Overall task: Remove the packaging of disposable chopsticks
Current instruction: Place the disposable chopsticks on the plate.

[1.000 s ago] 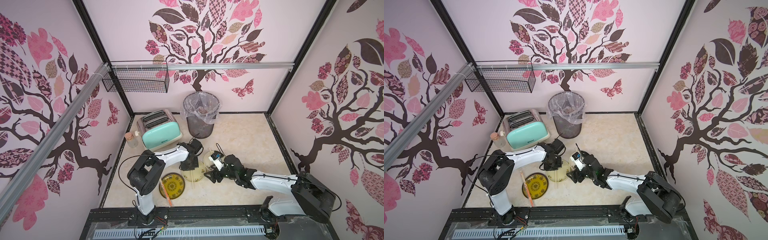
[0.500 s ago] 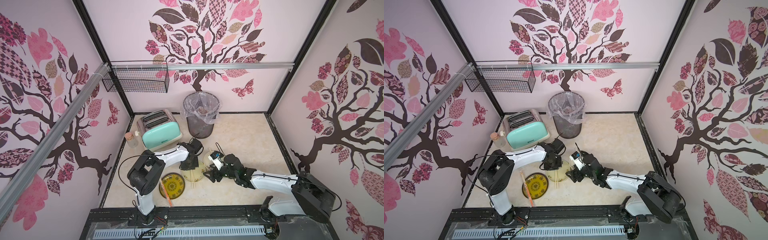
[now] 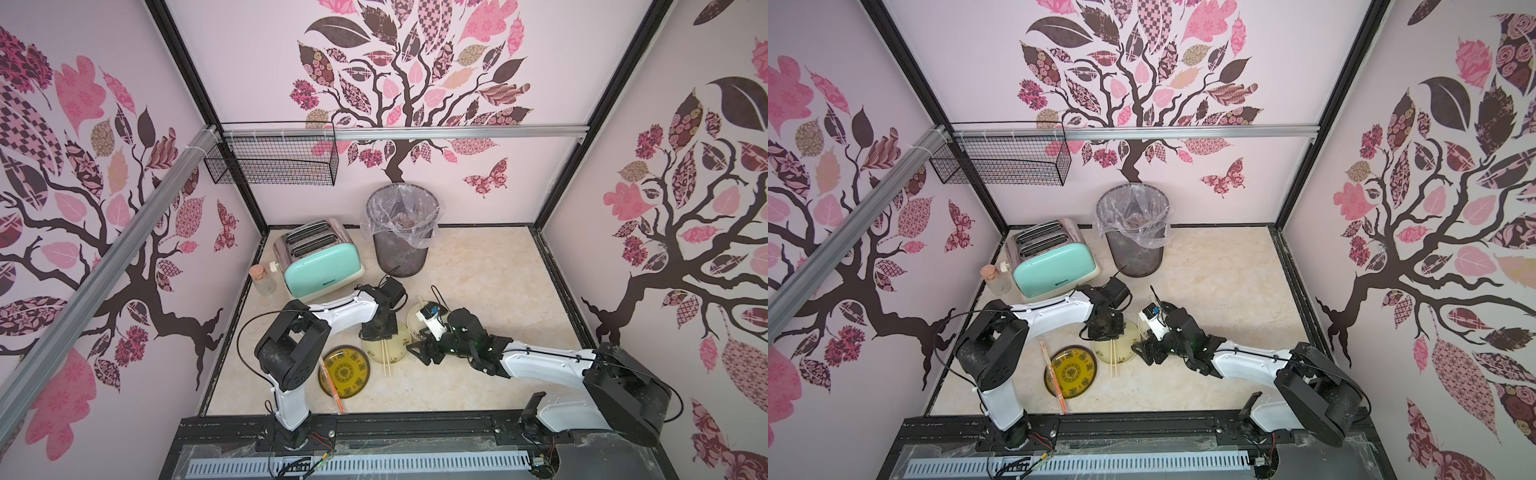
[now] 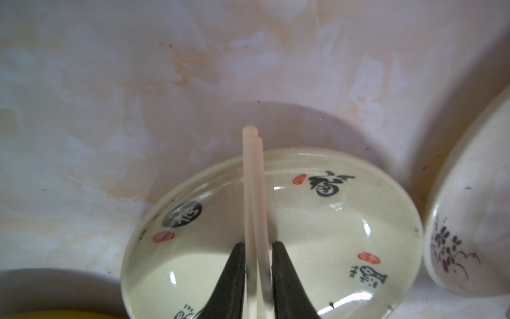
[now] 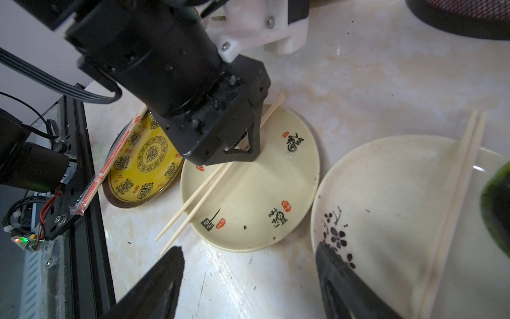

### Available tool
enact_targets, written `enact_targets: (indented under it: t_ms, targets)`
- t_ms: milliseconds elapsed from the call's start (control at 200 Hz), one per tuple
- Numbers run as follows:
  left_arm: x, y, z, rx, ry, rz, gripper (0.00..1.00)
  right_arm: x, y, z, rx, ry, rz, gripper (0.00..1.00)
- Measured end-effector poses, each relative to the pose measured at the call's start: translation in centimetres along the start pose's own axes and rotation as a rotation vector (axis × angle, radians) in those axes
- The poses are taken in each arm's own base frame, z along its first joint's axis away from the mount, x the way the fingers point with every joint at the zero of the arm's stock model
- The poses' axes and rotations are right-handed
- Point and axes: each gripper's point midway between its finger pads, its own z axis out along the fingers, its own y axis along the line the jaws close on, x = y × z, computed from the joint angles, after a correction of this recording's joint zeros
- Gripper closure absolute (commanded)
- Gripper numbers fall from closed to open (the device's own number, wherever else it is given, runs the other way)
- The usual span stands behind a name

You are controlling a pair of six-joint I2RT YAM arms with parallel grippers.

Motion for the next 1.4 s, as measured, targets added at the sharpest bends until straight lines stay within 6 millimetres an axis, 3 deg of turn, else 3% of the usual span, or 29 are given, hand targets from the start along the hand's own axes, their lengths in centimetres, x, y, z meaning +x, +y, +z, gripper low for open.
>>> enact_targets:
  t_ms: [550,965,1401]
  targets:
    - [0.13,-0.59,-0.29,0.028,0.004,-0.02,0.71,0.09,0.17,0.04,-0.004,0.003,-0.005,0.23]
    - [0.45,-0.8,-0.39,0.032,0.006,-0.026,0.81,-0.12,0.27,0.09,-0.006,0.002,-0.007,0.23]
    - [0.56,-0.67,-0.32,0.03,0.008,-0.036,0.84,-0.05,0.27,0.09,-0.005,0.005,-0.006,0.23]
